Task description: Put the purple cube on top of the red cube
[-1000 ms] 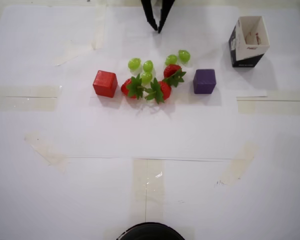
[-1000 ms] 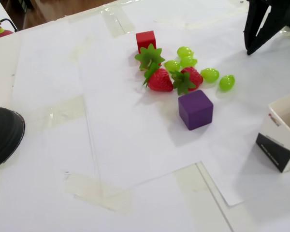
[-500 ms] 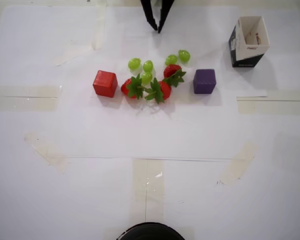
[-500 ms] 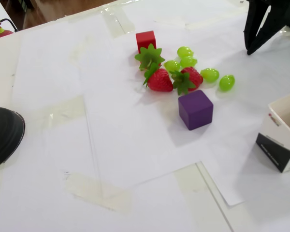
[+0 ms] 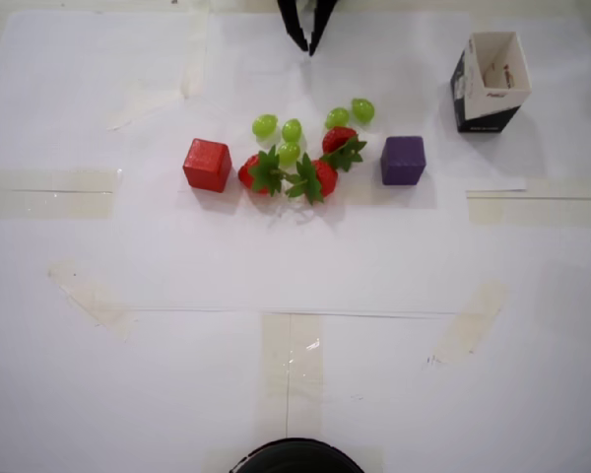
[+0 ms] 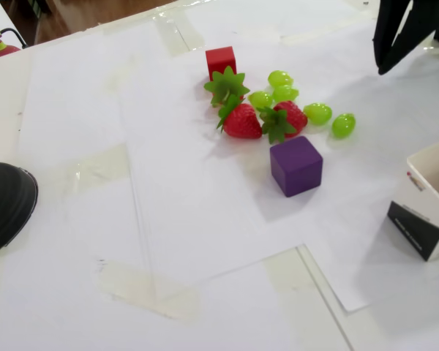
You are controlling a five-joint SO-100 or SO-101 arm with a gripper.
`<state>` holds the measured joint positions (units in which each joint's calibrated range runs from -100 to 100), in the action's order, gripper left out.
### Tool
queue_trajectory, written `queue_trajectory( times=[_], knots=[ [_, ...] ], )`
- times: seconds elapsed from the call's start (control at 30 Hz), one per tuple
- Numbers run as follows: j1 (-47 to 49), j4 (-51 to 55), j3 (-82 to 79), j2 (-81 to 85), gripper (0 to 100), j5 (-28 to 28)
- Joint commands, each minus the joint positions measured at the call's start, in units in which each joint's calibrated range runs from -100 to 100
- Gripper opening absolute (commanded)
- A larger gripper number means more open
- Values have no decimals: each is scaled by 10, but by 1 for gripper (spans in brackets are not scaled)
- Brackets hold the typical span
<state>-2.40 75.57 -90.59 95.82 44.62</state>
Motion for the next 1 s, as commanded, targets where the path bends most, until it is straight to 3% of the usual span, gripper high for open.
queue_trajectory(
  times=[0.0, 0.47, 0.63, 0.97],
  knots=[
    [-24, 33, 145, -42, 0, -12],
    [-60, 90, 415, -261, 0, -29],
    [-23, 83, 520, -362, 0, -27],
    [93, 30, 718, -568, 0, 30]
  ],
)
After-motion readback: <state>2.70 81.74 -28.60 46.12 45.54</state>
